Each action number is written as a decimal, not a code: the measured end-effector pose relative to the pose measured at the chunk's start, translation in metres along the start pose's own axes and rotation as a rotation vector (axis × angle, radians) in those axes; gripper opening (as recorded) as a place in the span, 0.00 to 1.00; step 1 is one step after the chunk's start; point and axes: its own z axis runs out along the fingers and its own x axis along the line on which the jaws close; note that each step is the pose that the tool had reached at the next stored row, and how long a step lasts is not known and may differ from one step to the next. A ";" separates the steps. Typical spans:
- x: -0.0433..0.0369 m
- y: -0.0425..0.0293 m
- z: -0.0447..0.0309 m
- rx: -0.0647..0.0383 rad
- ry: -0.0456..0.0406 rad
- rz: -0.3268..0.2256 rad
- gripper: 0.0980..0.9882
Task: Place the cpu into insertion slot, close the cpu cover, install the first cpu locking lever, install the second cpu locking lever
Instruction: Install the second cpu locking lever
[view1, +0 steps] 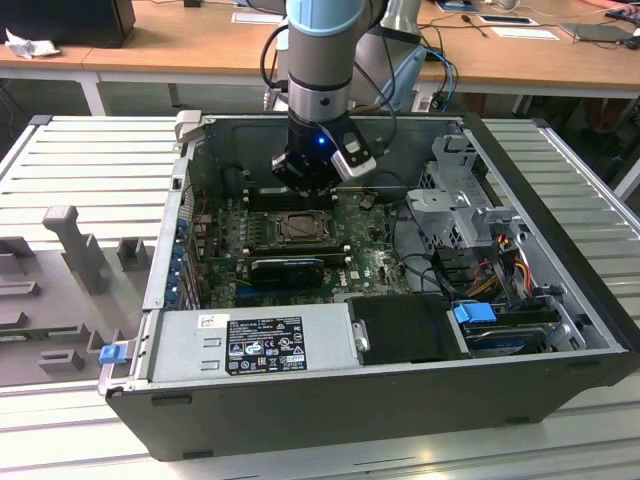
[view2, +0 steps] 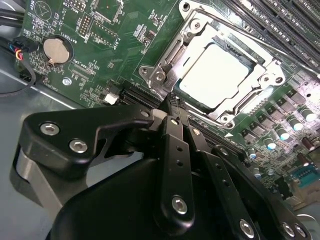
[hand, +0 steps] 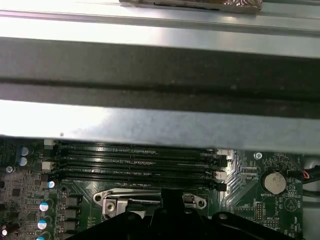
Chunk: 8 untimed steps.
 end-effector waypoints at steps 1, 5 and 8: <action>0.0000 -0.0014 -0.0001 0.000 0.0000 0.000 0.01; 0.0001 -0.0040 -0.0006 0.000 0.0000 0.000 0.01; 0.0000 -0.0040 -0.0013 0.000 -0.0001 0.000 0.01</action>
